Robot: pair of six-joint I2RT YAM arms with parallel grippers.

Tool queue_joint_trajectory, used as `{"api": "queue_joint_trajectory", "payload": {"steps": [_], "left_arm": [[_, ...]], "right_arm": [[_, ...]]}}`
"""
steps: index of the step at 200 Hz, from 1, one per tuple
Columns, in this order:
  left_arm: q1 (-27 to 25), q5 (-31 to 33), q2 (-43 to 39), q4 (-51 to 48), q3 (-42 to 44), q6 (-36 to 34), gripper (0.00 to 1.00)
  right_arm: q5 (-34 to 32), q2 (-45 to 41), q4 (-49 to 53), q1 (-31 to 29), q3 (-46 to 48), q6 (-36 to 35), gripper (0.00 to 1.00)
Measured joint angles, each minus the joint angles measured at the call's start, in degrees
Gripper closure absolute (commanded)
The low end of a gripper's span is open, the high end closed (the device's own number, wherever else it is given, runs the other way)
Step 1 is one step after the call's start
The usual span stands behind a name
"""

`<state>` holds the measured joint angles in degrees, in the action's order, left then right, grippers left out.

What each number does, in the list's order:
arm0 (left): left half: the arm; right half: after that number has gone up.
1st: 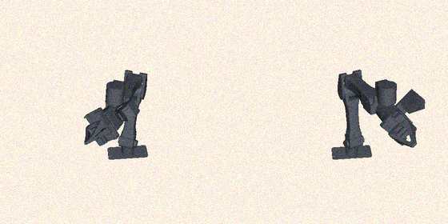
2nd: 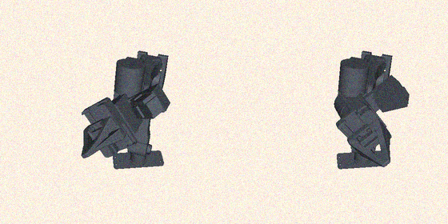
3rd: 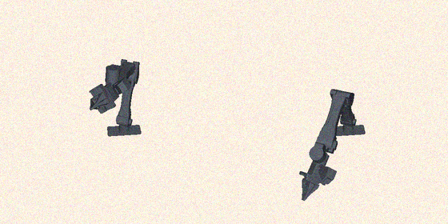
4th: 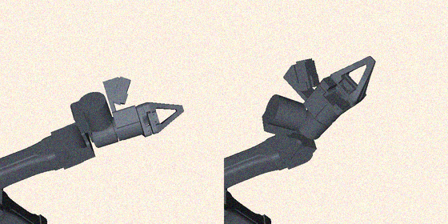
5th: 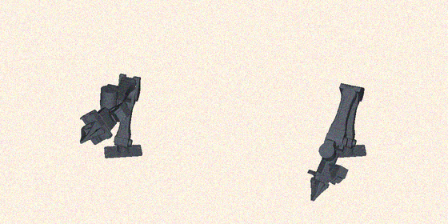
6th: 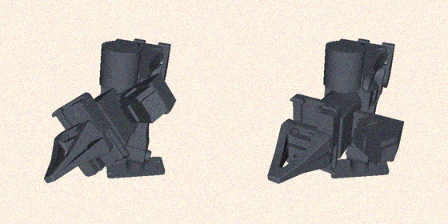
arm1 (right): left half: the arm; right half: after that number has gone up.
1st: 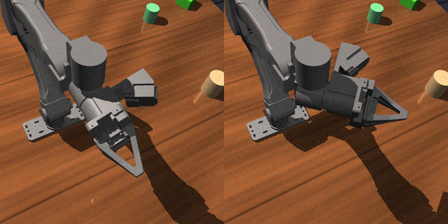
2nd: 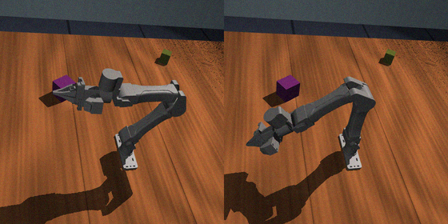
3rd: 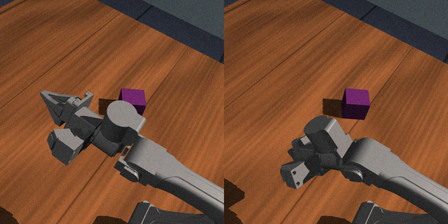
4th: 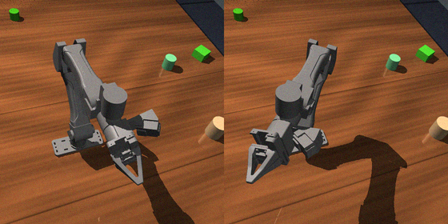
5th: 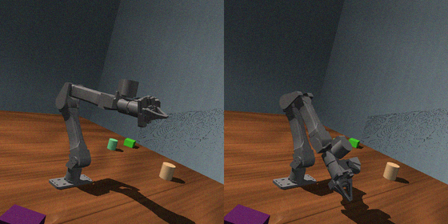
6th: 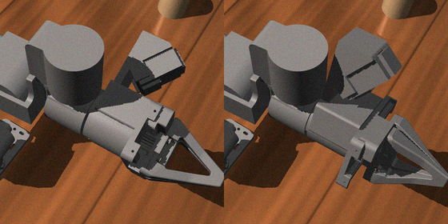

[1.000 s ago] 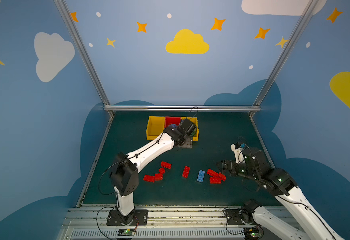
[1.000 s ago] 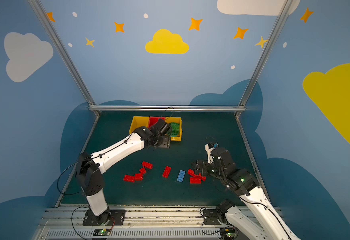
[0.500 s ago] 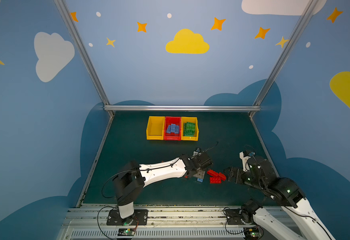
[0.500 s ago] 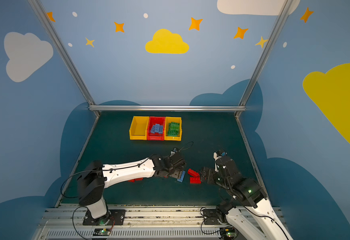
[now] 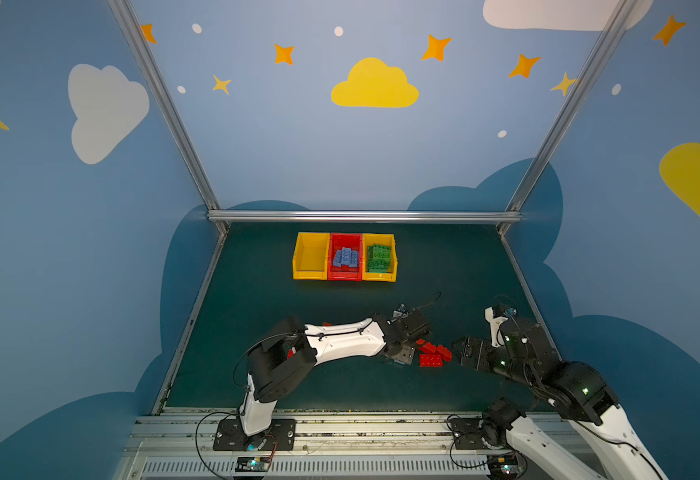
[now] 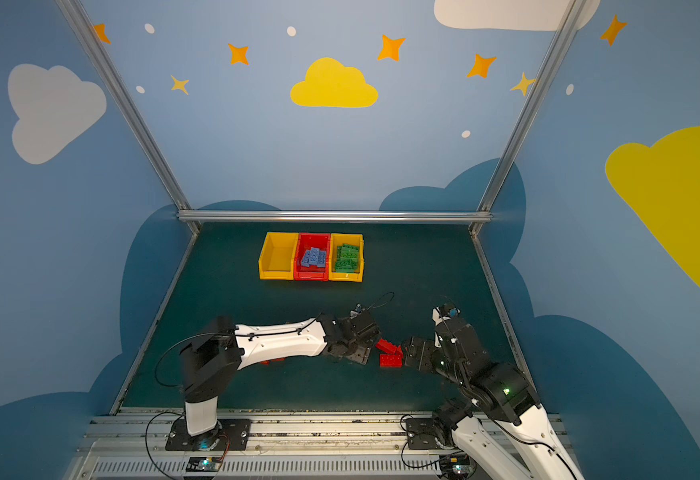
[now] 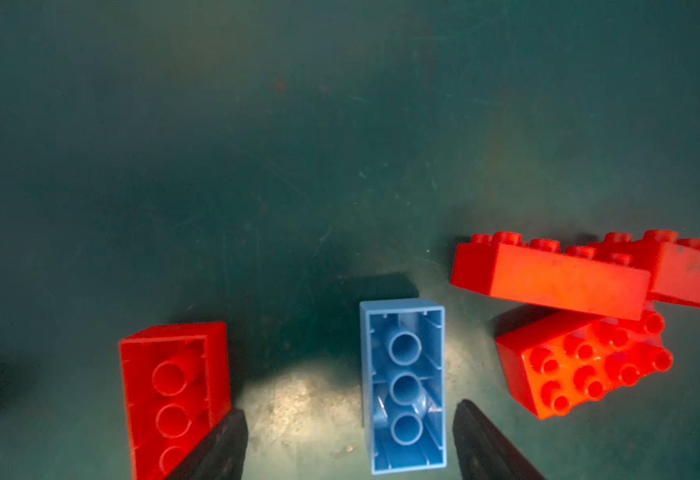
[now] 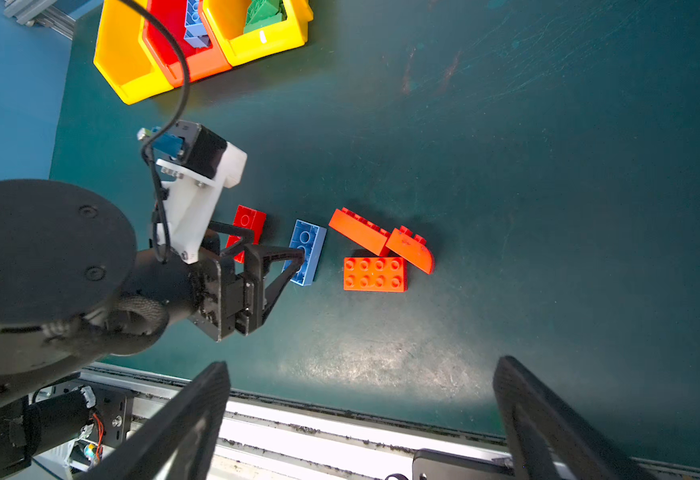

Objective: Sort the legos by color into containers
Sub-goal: 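Reach the left gripper to the light-blue brick beside the red bricks and grasp, then carry the light-blue brick with the left gripper into the red bin and release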

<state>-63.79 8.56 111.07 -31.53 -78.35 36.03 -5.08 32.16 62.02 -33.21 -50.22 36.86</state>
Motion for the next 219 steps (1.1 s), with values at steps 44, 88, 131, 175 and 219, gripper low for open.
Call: {"api": "queue_joint_trajectory", "payload": {"steps": [44, 88, 131, 175, 219], "left_arm": [[-0.09, -1.64, 2.71, 0.48, -2.32, -0.17, 0.27], [-0.09, -1.73, 6.58, 0.2, -3.54, -0.46, 0.47], [0.2, -1.49, 7.13, -0.63, -4.39, -1.01, 0.74], [3.23, 0.33, 6.43, -3.74, -5.42, -2.6, 0.78], [12.72, 2.6, 2.08, -7.41, -9.09, -5.84, 0.79]], "right_arm": [[-0.02, 0.17, 0.0, 0.0, 0.02, 0.22, 0.03], [-0.02, 0.44, -0.02, 0.0, 0.02, 0.24, 0.03], [-0.02, 1.25, -0.04, 0.0, 0.02, 0.22, 0.03], [-0.07, 3.3, -0.24, 0.0, -0.57, 0.15, 0.03], [-0.07, 7.26, -2.25, 0.0, -2.67, -1.09, 0.03]]}}
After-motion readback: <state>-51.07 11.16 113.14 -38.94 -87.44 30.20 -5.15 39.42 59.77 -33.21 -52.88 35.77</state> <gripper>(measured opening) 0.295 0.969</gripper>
